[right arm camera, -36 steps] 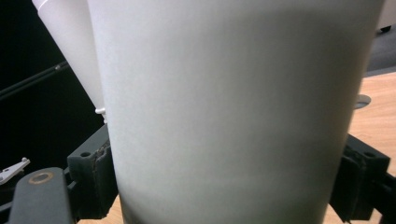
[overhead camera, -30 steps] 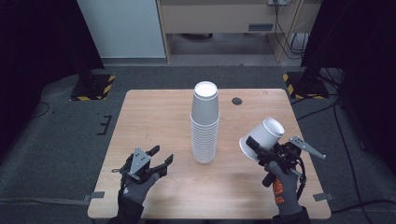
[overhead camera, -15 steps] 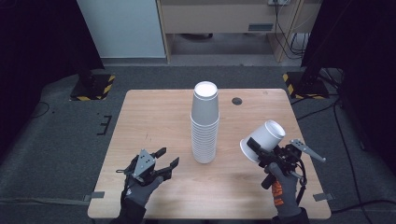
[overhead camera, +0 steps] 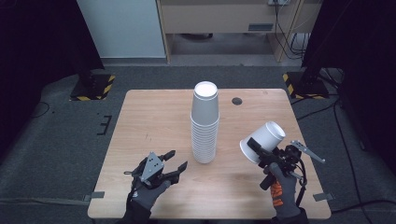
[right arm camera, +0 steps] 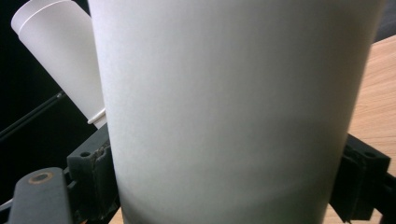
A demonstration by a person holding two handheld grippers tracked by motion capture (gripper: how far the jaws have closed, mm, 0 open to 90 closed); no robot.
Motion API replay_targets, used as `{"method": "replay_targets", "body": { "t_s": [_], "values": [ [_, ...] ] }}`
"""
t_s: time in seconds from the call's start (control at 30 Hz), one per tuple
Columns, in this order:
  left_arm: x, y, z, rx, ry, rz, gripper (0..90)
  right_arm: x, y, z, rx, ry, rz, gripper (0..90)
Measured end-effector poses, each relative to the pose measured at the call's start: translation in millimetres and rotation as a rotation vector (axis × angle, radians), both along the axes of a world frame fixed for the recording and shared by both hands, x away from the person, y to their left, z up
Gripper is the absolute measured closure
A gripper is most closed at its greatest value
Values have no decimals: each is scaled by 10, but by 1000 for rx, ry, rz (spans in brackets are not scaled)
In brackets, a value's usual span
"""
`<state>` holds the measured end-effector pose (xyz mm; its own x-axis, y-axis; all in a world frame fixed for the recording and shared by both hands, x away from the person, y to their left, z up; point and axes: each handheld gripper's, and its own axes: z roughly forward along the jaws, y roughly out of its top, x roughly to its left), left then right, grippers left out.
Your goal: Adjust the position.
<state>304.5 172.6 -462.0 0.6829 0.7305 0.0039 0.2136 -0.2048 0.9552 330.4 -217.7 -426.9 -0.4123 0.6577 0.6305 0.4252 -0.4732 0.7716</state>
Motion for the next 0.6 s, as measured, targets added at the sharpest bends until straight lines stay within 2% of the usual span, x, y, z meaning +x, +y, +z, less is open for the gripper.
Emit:
{"method": "replay_targets", "body": {
  "t_s": [0.47,0.6],
  "values": [
    [-36,-254,4,-12,-15,-55,380,-34,-5,-16,29,15,-4,144],
    [-35,-329,19,-25,-18,-69,383,-49,-3,-30,57,30,-3,144]
  ]
}}
